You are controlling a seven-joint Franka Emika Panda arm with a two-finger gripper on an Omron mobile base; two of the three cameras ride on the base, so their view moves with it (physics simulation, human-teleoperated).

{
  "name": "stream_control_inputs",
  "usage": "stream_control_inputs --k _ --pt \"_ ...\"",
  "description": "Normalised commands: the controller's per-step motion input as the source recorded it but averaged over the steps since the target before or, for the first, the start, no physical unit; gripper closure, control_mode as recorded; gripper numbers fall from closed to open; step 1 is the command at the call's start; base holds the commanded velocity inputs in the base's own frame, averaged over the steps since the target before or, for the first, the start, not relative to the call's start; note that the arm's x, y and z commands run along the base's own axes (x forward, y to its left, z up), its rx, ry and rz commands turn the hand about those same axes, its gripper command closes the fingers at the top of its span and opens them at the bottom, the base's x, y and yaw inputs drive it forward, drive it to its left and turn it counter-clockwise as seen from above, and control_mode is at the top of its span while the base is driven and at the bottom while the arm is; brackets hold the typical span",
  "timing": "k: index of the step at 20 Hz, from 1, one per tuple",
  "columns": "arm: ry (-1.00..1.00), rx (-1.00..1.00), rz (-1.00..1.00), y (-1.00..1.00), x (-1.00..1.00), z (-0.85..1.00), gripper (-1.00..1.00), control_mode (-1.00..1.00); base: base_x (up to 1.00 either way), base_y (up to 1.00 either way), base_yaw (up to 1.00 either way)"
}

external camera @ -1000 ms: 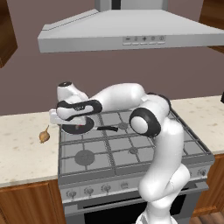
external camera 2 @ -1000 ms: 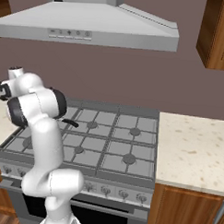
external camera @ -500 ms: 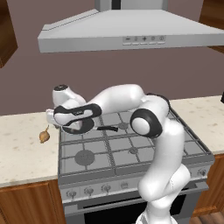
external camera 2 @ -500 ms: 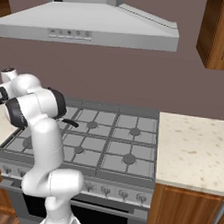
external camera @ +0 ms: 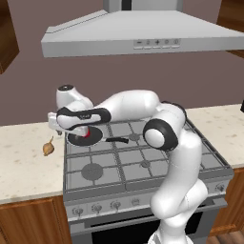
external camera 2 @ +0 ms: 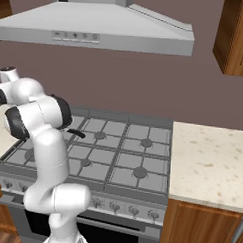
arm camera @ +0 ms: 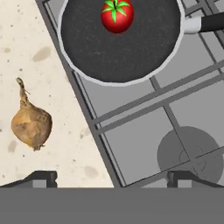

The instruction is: Place the pan on the rear left burner on the stove. Then place the tomato and the onion in the pan and turn on the rear left burner.

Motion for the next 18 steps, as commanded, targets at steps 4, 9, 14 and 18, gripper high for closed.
stream_control_inputs --k 4,9,14,18 --pt "0.02 0.0 0.18 -0.02 0.01 0.01 -1.0 -1.0 0.0 0.0 0.0" --pt "0.02 0.04 0.27 0.0 0.0 -0.08 -1.0 -1.0 0.0 0.0 0.0" --pt "0.0 0.07 0.18 0.11 0.37 -0.36 -1.0 -1.0 0.0 0.0 0.0" --pt "0.0 0.03 0.09 0.14 0.44 -0.17 -1.0 -1.0 0.0 0.0 0.0"
